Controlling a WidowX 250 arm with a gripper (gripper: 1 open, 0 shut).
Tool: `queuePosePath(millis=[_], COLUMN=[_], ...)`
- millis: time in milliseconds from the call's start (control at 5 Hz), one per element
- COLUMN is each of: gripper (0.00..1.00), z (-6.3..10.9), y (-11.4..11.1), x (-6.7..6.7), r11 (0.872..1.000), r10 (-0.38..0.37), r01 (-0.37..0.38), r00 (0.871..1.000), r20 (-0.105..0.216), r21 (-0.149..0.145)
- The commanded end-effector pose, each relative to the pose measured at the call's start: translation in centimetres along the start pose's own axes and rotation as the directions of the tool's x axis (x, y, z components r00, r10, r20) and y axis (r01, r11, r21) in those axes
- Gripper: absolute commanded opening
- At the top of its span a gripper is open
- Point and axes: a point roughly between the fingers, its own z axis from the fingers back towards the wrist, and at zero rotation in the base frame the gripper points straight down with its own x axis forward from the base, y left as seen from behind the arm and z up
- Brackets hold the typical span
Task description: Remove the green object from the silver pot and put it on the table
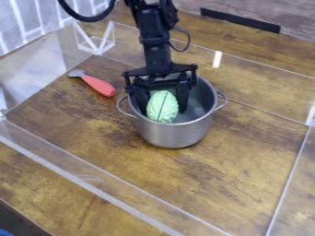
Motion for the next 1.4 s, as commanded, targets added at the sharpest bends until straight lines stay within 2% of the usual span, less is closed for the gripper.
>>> queuePosePath(millis=[0,400,800,1000,1200], gripper=[0.0,0.0,0.0,0.0,0.0], z=[3.8,4.6,5.7,8.5,12.1], y=[-0.9,-1.3,0.0,0.2,0.8], x=[-0.4,-1.1,-1.2,-1.9,-2.7], r11=[0.998,0.999,0.997,0.995,0.99], r10=[-0.056,-0.009,0.005,-0.015,-0.022], r01=[0.06,0.013,0.003,0.026,0.042], r00=[0.994,0.995,0.994,0.992,0.988], r20=[0.09,0.101,0.113,0.123,0.153], r21=[-0.036,-0.044,-0.071,-0.095,-0.131])
